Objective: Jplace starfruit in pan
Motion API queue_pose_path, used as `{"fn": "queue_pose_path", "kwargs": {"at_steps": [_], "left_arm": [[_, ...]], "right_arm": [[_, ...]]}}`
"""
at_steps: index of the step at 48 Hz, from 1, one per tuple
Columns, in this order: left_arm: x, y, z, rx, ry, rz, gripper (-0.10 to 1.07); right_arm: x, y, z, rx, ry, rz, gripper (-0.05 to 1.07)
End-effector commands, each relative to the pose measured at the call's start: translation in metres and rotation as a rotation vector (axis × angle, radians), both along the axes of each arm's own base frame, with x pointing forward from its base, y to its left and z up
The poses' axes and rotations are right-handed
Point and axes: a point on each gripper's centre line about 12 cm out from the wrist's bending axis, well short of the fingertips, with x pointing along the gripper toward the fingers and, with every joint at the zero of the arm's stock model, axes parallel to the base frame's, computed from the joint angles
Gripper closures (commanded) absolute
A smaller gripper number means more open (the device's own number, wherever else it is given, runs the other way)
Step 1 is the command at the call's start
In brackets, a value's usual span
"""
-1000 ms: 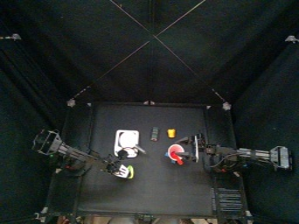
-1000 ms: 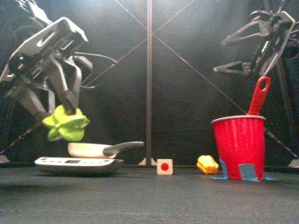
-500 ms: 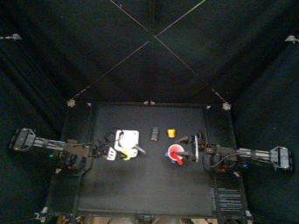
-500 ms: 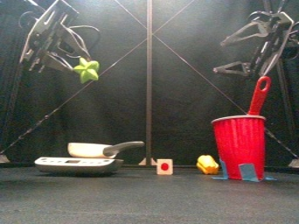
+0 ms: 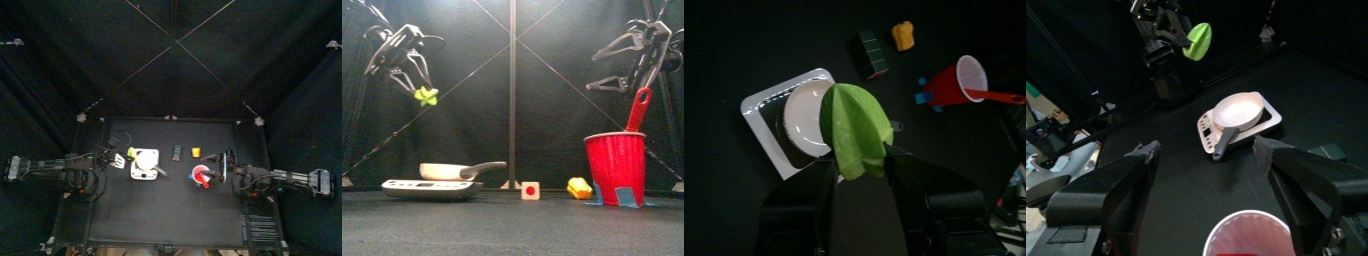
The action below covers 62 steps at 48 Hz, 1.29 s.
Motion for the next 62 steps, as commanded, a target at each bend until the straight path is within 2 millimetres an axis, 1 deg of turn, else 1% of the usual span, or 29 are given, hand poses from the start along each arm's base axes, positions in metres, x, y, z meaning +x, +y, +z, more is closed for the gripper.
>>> {"fn": "queue_pose_path", "kwargs": {"at_steps": [1,7,12,21,28,35,40,53,62], "left_arm": [[0.011,0.003,0.003,-0.003,-0.007,-0.006,0.34],[0.021,0.007,-0.013,-0.013,0.051,0.001,0.34],[0.028,0.011,-0.022,-0.015,0.074,0.008,0.34],[0.051,0.009,-0.033,-0.035,-0.022,-0.050,0.34],[0.060,0.017,-0.050,-0.050,-0.032,-0.048,0.34],[0.063,0.016,-0.067,-0.077,-0.009,-0.052,0.34],[0.063,0.019,-0.076,-0.085,0.010,-0.042,0.33],[0.064,0.026,-0.088,-0.103,0.042,-0.014,0.33],[0.066,0.026,-0.095,-0.107,0.066,-0.018,0.33]], "right_arm": [[0.001,-0.004,0.002,0.005,-0.005,-0.014,-0.01],[0.001,-0.006,0.001,0.009,-0.002,-0.024,-0.01],[0.001,-0.005,0.001,0.009,-0.002,-0.023,-0.01],[0.001,-0.006,0.001,0.008,-0.002,-0.024,-0.01],[0.001,-0.006,0.001,0.009,-0.002,-0.024,-0.01],[0.001,-0.006,0.001,0.009,-0.002,-0.024,-0.01],[0.001,-0.006,0.001,0.009,-0.004,-0.024,-0.01],[0.001,-0.006,0.001,0.009,-0.002,-0.024,-0.01],[0.001,-0.006,0.001,0.007,-0.004,-0.024,-0.01]]}}
